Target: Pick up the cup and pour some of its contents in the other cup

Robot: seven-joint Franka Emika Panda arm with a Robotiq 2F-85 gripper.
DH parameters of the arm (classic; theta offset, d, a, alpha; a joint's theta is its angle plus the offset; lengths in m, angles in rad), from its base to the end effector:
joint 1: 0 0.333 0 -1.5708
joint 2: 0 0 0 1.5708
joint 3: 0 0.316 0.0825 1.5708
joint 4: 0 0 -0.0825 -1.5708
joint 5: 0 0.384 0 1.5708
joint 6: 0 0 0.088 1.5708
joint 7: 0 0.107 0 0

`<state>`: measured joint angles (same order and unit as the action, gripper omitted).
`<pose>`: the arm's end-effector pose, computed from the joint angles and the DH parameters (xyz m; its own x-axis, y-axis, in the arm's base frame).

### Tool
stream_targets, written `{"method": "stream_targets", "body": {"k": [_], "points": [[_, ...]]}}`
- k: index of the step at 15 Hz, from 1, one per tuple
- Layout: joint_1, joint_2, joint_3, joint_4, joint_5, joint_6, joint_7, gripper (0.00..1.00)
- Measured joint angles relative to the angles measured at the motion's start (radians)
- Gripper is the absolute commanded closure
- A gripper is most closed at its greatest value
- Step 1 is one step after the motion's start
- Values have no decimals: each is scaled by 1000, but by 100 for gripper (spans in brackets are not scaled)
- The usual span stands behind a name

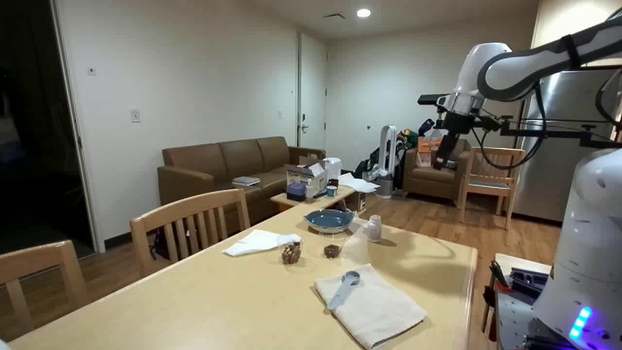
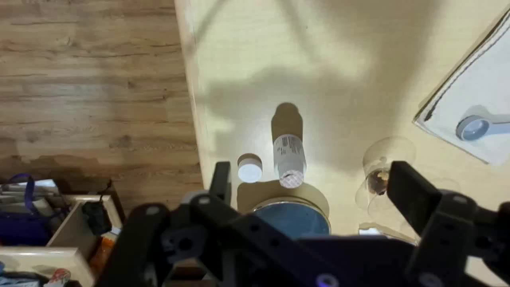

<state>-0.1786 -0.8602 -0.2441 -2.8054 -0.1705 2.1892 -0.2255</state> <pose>0.2879 -0.1311 0.4481 0.9711 -0.0481 0.2336 -0.0559 -0.9981 0.0267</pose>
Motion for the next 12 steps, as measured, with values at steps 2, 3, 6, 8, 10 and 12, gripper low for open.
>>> {"method": "stream_targets", "body": {"k": [2, 3, 6, 8, 10, 12], "points": [[0, 5, -1, -29, 0, -1, 0, 0], [0, 7, -1, -33, 0, -1, 0, 0], [0, 9, -1, -33, 0, -1, 0, 0], [1, 9, -1, -23, 0, -1, 0, 0], [7, 11, -1, -7, 0, -1, -1, 0], [32, 24, -1, 7, 1, 0, -8, 0]]}}
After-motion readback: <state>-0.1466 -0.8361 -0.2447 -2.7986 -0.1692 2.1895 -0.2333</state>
